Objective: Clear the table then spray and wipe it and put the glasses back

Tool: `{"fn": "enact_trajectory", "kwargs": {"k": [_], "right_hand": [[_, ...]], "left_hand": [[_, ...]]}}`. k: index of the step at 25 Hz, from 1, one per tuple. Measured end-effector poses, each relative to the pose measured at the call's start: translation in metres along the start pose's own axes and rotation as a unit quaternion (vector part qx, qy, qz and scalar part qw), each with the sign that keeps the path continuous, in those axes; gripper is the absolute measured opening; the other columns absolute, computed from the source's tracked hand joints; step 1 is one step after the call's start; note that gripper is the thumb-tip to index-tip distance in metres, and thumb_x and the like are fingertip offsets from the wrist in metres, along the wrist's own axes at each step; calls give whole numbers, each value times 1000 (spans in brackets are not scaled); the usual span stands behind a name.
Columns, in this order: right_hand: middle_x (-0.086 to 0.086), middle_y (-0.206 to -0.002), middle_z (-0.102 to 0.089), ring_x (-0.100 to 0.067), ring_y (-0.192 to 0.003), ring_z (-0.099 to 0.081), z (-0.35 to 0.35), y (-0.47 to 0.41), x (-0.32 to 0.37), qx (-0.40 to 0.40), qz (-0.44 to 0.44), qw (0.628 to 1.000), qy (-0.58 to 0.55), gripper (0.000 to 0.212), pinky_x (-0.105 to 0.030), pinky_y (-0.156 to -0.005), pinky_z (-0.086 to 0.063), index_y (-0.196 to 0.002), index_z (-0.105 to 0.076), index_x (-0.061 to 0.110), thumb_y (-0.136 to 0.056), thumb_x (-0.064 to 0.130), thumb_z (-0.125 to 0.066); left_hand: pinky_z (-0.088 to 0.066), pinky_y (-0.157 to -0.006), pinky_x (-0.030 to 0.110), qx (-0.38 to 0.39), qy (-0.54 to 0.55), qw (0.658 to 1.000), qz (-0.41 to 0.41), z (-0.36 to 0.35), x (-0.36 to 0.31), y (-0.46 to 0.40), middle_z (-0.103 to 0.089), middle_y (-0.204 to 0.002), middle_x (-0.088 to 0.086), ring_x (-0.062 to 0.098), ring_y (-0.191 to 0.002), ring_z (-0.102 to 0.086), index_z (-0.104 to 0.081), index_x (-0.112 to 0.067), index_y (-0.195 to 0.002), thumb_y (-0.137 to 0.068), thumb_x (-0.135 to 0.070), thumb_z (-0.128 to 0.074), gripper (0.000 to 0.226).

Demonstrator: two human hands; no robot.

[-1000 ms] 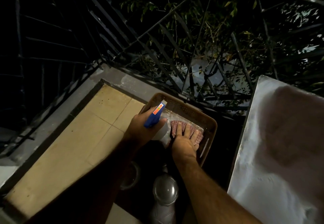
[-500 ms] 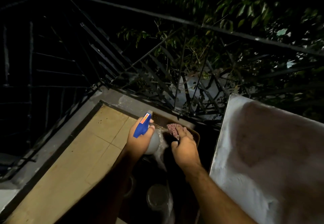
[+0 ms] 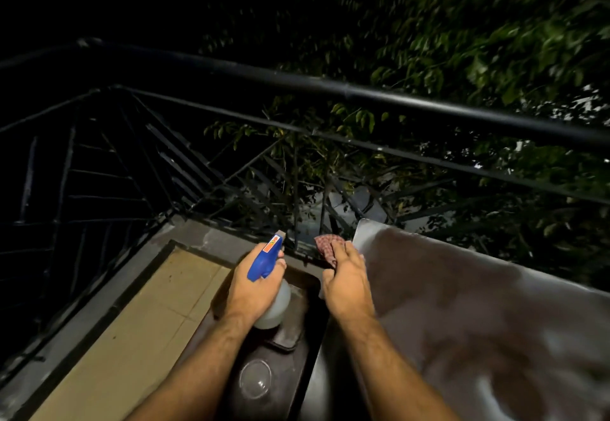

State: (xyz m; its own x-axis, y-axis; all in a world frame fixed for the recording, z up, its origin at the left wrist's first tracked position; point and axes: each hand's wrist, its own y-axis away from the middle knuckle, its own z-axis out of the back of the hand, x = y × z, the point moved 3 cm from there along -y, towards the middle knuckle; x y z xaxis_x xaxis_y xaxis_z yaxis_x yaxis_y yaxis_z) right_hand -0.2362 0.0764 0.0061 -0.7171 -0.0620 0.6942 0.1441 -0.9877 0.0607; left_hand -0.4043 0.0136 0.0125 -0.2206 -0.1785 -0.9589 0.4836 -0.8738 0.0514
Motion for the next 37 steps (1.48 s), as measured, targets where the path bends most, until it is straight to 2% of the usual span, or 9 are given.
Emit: {"fn": "enact_trajectory", "kwargs": {"k": [6,9,13,19,24,29,31,34,37], "right_hand": [[-11,-161,-16,-30,-148,-8,73,15,-24,-26,-1,999,20,62,-37,-121,-1,-153,-26,17,-94,12,-44],[-14,-160,-17,-32,-147,-9,112,33,-43,-46,-5,999,27,65,-40,-122,-3,-153,-26,16,-91,9,-44],[-14,-160,-17,-34,-146,-11,162,62,-72,-90,-35,995,15,61,-42,-121,-6,-152,-28,13,-93,10,-43],[-14,-160,-16,-34,-147,-10,225,98,-134,-125,-66,990,5,58,-40,-121,-6,-152,-29,11,-95,8,-40],[-11,-161,-14,-31,-147,-8,272,122,-191,-133,-90,987,2,58,-39,-121,-8,-152,-28,14,-95,10,-38],[-13,-160,-18,-33,-146,-13,315,147,-251,-146,-113,983,13,59,-38,-121,-9,-152,-30,13,-94,10,-40],[-11,-160,-17,-34,-146,-13,328,162,-271,-146,-131,981,14,58,-38,-120,-10,-151,-31,15,-95,10,-40],[-7,-162,-14,-32,-147,-10,343,181,-299,-146,-170,974,19,59,-38,-120,-10,-152,-29,19,-95,12,-40],[-8,-160,-19,-32,-146,-15,354,192,-317,-165,-184,968,45,59,-37,-119,-11,-151,-32,22,-94,13,-41]], "left_hand": [[-59,-93,46,27,27,998,-47,-30,-57,28,-75,-91,-21,25,-92,-74,-64,-69,-90,-78,-24,-63,47],[-60,-90,45,33,44,997,-63,-49,-83,51,-75,-93,-12,30,-89,-75,-67,-60,-94,-86,-13,-64,47],[-60,-91,43,56,54,995,-64,-76,-95,83,-76,-93,-21,21,-83,-76,-69,-50,-99,-89,-5,-65,46],[-62,-82,29,81,51,993,-72,-135,-115,137,-75,-91,-8,-1,-70,-73,-67,-38,-101,-93,2,-64,41],[-61,-81,35,93,16,993,-72,-185,-131,178,-75,-82,-26,1,-69,-71,-66,-47,-88,-91,-1,-64,47],[-58,-81,38,107,-17,989,-98,-238,-142,221,-70,-79,-5,17,-76,-67,-65,-48,-76,-79,-36,-69,13],[-52,-73,21,112,-35,987,-114,-255,-140,233,-68,-81,7,10,-70,-59,-65,-37,-82,-85,-23,-73,16],[-47,-68,28,140,-61,980,-125,-283,-142,250,-67,-83,17,14,-67,-55,-68,-25,-84,-86,-21,-72,6],[-48,-67,30,194,-84,970,-118,-310,-143,262,-68,-79,9,17,-68,-56,-65,-41,-80,-87,-15,-74,29]]}}
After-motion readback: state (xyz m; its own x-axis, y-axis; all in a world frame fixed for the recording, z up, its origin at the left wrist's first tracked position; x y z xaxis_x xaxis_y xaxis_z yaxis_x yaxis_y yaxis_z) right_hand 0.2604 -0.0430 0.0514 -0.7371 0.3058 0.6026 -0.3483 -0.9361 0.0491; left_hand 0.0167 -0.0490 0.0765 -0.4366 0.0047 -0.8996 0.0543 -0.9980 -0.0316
